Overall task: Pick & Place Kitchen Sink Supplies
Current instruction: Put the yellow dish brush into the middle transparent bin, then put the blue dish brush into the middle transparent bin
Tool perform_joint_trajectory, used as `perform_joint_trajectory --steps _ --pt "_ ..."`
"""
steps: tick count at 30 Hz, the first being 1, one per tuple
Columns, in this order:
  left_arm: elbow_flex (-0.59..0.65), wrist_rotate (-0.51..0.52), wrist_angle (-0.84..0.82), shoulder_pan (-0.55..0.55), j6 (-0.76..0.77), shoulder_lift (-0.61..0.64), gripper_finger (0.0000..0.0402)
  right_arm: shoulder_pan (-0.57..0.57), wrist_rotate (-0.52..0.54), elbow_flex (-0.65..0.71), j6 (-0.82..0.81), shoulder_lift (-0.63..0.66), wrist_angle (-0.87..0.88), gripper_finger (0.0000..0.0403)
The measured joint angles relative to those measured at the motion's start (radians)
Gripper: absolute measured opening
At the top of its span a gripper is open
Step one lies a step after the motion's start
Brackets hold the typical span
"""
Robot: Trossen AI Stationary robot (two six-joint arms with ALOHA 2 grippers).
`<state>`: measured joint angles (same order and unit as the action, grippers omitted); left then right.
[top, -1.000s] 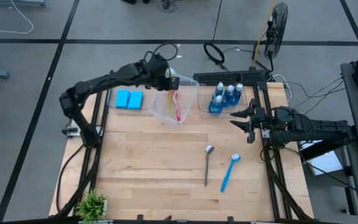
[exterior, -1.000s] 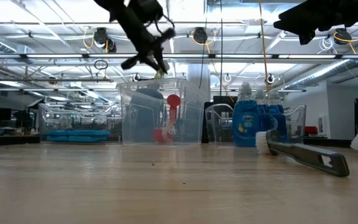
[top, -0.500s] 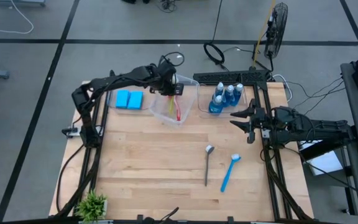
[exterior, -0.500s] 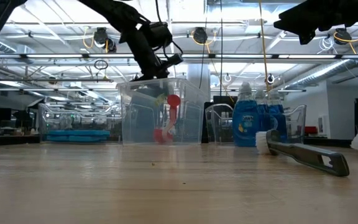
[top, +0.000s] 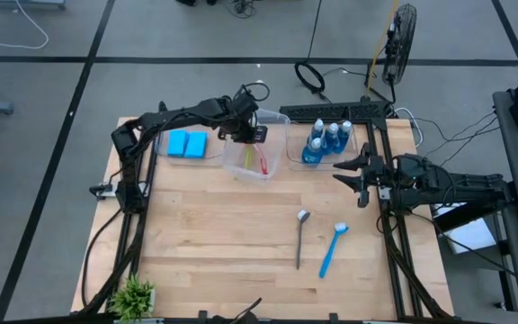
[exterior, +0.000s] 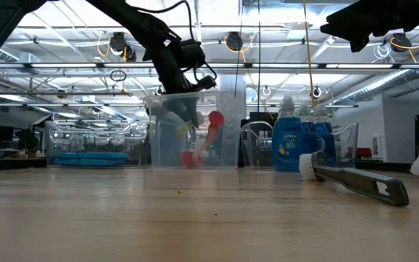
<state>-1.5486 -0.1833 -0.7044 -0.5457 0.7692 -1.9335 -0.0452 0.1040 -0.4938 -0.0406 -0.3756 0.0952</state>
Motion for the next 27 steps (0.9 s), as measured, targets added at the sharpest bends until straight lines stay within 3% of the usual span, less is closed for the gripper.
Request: perform_joint_trajectory --steps 10,17,27 --pt "-0.001 0.026 0.005 0.0 0.018 0.001 0.0117 0.0 0.0 0.0 -0.001 0.0 0.0 0.013" --pt "0.001 -0.053 0.033 -0.006 0.016 0.023 0.0175 0.0 0.0 0.0 -0.004 0.0 0.0 0.013" --pt "0.002 -0.051 0.129 0.014 0.025 0.252 0.0222 0.001 0.0 0.0 -0.007 0.0 -0.013 0.013"
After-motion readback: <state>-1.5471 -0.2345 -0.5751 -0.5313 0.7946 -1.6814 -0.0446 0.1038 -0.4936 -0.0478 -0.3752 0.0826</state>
